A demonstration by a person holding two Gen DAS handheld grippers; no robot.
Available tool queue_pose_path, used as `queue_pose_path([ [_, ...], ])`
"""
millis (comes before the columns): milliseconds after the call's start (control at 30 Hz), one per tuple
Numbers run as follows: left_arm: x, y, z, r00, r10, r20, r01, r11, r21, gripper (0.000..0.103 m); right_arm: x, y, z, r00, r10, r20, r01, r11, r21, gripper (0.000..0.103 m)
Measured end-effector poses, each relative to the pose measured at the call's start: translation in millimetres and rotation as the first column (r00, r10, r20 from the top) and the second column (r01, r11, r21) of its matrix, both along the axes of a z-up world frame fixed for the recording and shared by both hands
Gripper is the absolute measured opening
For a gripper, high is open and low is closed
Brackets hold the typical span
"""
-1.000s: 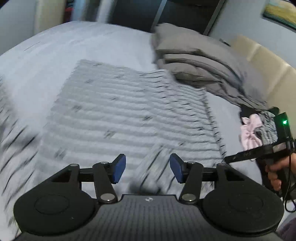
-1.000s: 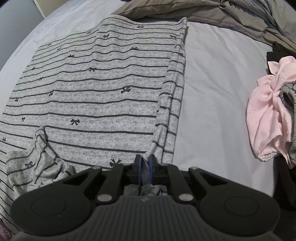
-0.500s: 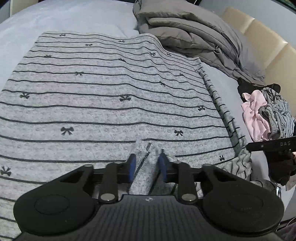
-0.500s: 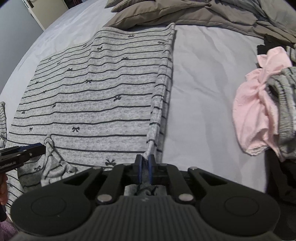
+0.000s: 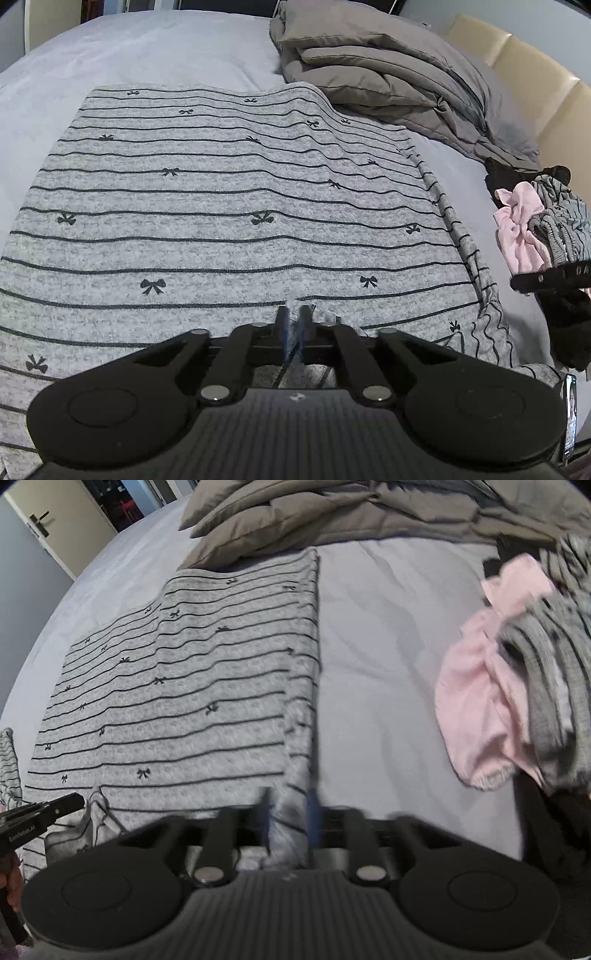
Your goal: Fold clothes
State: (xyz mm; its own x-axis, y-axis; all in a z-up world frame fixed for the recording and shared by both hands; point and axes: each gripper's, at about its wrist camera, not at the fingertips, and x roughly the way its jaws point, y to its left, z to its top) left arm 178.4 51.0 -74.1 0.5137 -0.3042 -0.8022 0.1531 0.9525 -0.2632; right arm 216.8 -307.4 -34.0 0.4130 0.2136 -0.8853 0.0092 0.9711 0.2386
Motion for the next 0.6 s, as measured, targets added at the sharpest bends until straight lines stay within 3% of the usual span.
queue_pose_path([
  [67, 1, -2, 0, 1.0, -0.001, 0.004, 0.001, 1.0, 0.006, 0.039, 4, 9, -3, 1.0, 0.007, -0.007, -0.007, 1.0, -0.01, 0.054],
  [100, 1, -3, -1, 1.0, -0.003, 0.009, 0.003, 1.0, 0.008, 0.043, 6, 14, -7, 1.0, 0.008, -0.022, -0.008, 1.0, -0.023, 0.053],
  [267, 4, -8, -7, 1.0, -0.017, -0.011, 0.017, 1.0, -0.002, 0.043, 13, 28, -34, 0.994, 0.015, -0.112, -0.023, 0.997, -0.073, 0.041],
  [333, 5, -8, -8, 1.0, -0.022, -0.013, 0.022, 1.0, -0.005, 0.038, 13, 29, -42, 0.99, 0.027, -0.135, -0.037, 0.996, -0.075, 0.027],
  [433, 5, -7, -5, 1.0, -0.016, 0.004, 0.016, 1.0, -0.01, 0.016, 6, 23, -43, 0.991, 0.036, -0.132, -0.044, 0.997, -0.059, 0.014],
  [500, 5, -6, -3, 1.0, -0.012, 0.014, 0.012, 1.0, -0.013, 0.005, 3, 17, -39, 0.992, 0.031, -0.121, -0.038, 0.998, -0.049, 0.012],
  [600, 4, -5, 0, 1.0, -0.005, 0.031, 0.006, 1.0, -0.018, 0.004, -1, 6, -32, 0.994, 0.022, -0.104, -0.025, 0.999, -0.028, 0.011],
])
